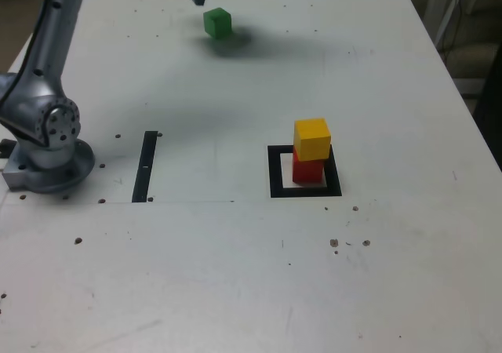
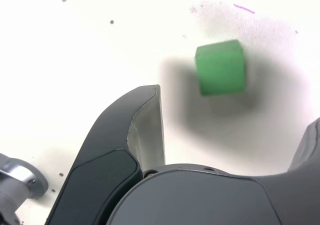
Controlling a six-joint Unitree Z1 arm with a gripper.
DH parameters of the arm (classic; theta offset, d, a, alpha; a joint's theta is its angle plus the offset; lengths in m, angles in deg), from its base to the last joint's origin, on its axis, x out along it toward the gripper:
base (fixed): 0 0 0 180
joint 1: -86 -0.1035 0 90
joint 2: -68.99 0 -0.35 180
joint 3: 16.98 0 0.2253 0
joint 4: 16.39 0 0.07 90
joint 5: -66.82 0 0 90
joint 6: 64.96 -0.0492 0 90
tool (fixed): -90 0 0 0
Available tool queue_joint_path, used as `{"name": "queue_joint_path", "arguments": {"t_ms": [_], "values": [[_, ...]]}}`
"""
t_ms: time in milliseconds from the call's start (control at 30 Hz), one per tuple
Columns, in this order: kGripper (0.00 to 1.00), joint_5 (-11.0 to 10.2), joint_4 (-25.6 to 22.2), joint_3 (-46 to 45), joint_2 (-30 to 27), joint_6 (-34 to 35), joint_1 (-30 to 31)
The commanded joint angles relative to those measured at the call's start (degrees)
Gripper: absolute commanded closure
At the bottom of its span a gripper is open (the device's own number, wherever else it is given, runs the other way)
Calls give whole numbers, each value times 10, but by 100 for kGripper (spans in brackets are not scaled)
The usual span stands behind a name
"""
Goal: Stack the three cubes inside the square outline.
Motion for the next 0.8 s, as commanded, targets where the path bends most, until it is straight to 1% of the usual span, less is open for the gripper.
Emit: {"name": "queue_joint_path", "arguments": {"t_ms": [0,167,333,433,667,767], "values": [[0,0,-6,15,18,-3,-7],[1,1,-9,43,58,-6,-17],[2,3,-9,49,76,-6,-22],[5,7,-9,52,83,-6,-26],[15,18,-9,68,98,-6,-29],[17,27,-9,69,101,-6,-32]]}}
